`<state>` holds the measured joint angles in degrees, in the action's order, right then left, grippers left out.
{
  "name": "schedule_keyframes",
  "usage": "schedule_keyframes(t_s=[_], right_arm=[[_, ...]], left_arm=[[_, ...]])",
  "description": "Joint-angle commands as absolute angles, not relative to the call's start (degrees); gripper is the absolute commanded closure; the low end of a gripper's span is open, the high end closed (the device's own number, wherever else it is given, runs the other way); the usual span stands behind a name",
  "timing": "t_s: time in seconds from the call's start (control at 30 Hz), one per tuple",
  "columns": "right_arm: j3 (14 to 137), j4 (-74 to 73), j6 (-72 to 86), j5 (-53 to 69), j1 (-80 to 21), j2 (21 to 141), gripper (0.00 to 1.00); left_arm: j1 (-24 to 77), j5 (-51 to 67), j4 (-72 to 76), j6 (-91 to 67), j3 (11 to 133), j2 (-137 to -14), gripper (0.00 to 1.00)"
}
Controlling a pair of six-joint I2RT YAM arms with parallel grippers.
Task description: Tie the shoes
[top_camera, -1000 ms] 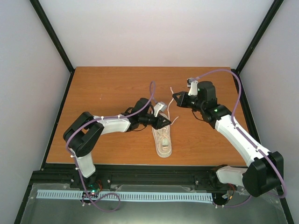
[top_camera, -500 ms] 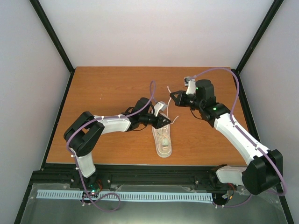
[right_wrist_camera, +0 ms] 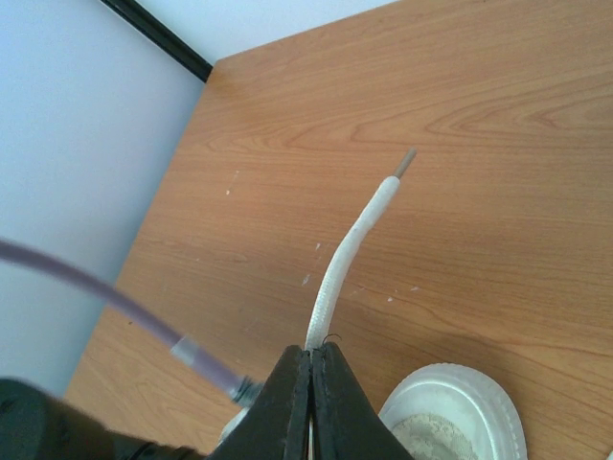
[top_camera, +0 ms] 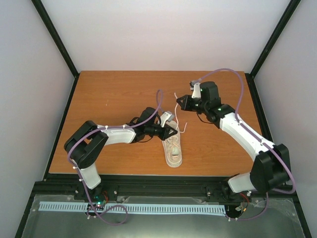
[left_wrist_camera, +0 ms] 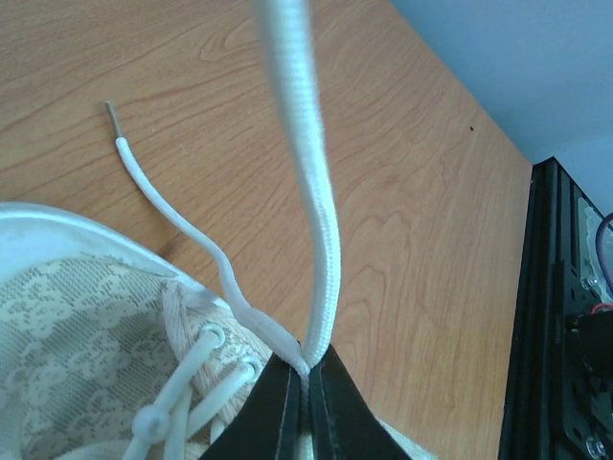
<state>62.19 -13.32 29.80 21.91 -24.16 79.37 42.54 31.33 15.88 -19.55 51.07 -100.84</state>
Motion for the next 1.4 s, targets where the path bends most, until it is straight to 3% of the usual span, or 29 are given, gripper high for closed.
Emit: schedule_keyframes(t_s=[0.0,0.17,0.33,0.53,0.67,0.87,1.37], right_arm=[[65.73,-10.62,30.34,24.46,-24.53,85.15,0.97],[69.53,-11.93,30.42,28.03,-24.89,94.78,0.94],[69.32,-14.40,28.02,24.23,-24.22,97.49,0.39],[60.42,-8.05,25.79,25.06,-18.31,88.93,0.14],[51.36,0.82,21.94,32.33,-16.30,81.34,0.10],[41.85,13.84,21.10,54.57,-16.47,76.23,0.07],[42.09,5.02,9.96,60.79,-21.80,82.63,0.09]], left_arm=[[43.10,32.62,19.56,-18.31,50.01,-97.31,0.99],[43.11,33.03,20.32,-19.01,49.44,-97.00,0.99],[43.10,32.79,20.98,-20.69,48.87,-97.27,0.99],[43.07,31.85,21.27,-23.67,47.94,-96.68,0.99],[43.07,31.55,21.48,-25.44,47.24,-95.90,0.99],[43.08,32.70,19.16,-25.49,47.71,-94.75,0.99],[43.07,34.97,16.42,-25.48,48.84,-93.71,0.99]])
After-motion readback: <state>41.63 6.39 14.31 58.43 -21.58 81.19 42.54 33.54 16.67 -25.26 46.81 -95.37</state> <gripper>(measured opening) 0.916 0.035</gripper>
